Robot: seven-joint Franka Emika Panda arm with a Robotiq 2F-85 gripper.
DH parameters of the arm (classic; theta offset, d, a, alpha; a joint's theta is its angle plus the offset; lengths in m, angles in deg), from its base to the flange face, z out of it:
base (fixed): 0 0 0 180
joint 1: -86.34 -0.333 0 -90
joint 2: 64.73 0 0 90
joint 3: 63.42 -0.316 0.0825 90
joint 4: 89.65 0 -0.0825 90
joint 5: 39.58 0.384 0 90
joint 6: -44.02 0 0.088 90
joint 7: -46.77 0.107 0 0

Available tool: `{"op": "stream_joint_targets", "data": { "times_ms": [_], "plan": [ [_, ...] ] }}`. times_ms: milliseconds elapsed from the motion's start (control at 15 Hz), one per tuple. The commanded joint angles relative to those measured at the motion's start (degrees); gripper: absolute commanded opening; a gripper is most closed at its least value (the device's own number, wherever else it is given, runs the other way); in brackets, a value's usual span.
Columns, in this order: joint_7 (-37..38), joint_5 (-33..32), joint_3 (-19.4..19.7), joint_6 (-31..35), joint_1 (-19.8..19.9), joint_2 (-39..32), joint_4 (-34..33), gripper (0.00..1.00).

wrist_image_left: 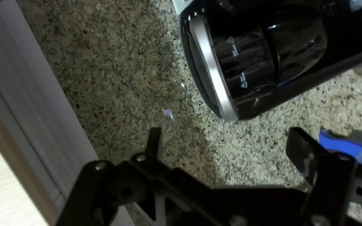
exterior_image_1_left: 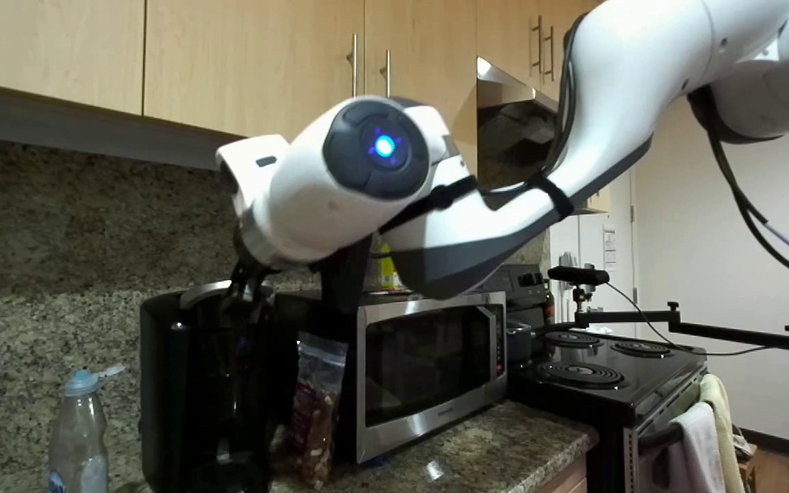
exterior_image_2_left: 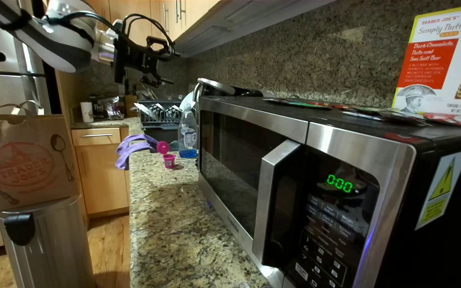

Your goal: Open the coffee maker machine

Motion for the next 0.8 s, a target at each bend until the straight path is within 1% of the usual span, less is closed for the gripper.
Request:
{"op": "stream_joint_targets", "data": {
  "times_ms": [0,67,133,200,267,400,467,733],
  "plan": [
    [-0.5,8.2,1.2,12.0,3.0,10.3,6.2,1.00],
    [0.7,9.6,2.1,16.3,3.4,12.0,7.3,1.00],
    [-0.3,7.1,1.3,10.4,1.7,7.5,3.2,1.00],
    [-0.3,8.1,1.9,13.2,2.3,9.3,4.2,1.00],
    [-0.3,8.7,2.3,14.6,2.7,10.6,5.1,1.00],
    [-0.2,8.8,2.5,15.0,2.8,11.4,6.0,1.00],
    [-1.4,9.5,2.9,16.4,3.1,10.8,5.4,1.00],
    [-5.6,5.2,3.4,11.1,3.5,9.7,2.8,1.00]
  ]
}}
